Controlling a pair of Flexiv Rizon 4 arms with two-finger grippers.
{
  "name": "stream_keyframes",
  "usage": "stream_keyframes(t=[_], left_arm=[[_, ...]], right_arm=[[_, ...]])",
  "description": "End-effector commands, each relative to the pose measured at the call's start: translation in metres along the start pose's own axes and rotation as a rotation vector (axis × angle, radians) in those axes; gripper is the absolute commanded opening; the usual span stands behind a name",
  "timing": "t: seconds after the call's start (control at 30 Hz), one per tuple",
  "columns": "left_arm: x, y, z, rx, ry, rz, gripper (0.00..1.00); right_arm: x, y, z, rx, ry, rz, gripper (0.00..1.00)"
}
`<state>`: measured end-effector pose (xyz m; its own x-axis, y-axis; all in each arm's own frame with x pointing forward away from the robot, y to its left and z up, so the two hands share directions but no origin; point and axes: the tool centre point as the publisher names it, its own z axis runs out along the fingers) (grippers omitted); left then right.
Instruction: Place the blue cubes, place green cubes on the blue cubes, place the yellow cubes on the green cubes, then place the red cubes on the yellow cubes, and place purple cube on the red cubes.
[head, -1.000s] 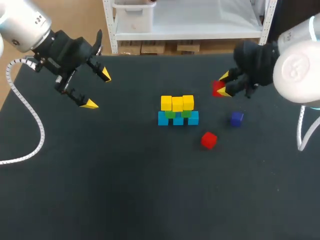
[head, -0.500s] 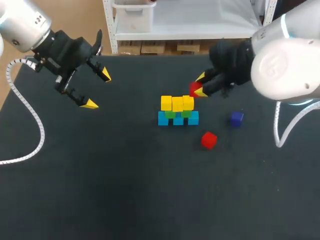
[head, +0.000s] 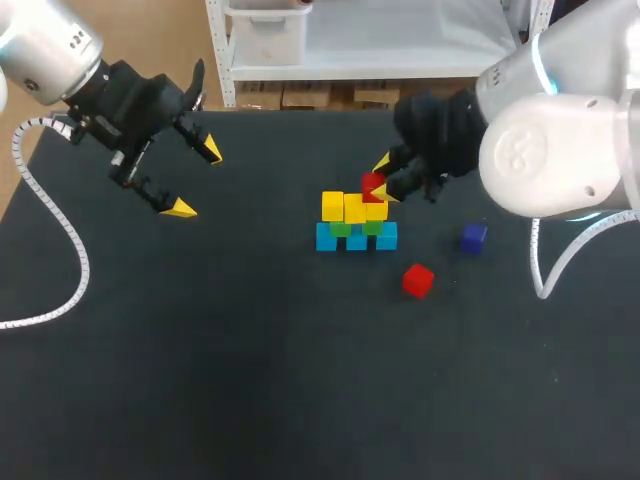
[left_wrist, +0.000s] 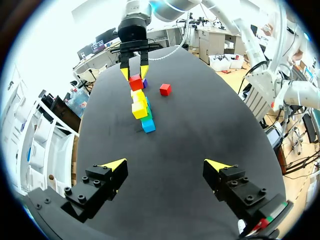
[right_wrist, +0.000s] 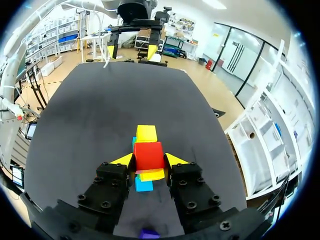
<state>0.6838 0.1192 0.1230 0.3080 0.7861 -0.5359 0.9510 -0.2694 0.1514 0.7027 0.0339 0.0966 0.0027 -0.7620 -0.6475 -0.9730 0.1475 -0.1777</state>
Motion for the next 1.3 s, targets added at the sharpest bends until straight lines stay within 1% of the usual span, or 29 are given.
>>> stream_keyframes(t=[0.03,0.43,1.3], left_arm=[[0.001,0.002,0.0,0.003,-0.001,0.002,1.0],[0.001,0.002,0.0,0.003,-0.001,0.002,1.0],[0.001,0.002,0.0,0.003,-0.001,0.002,1.0]], right_arm=[[0.0,0.001,0.002,0.004,0.01,0.002,0.0],[-0.001,-0.003,0.01,-0.005,0.032,0.0,0.0],[0.002,-0.007,0.013,-0.013,0.044,0.011,0.0]])
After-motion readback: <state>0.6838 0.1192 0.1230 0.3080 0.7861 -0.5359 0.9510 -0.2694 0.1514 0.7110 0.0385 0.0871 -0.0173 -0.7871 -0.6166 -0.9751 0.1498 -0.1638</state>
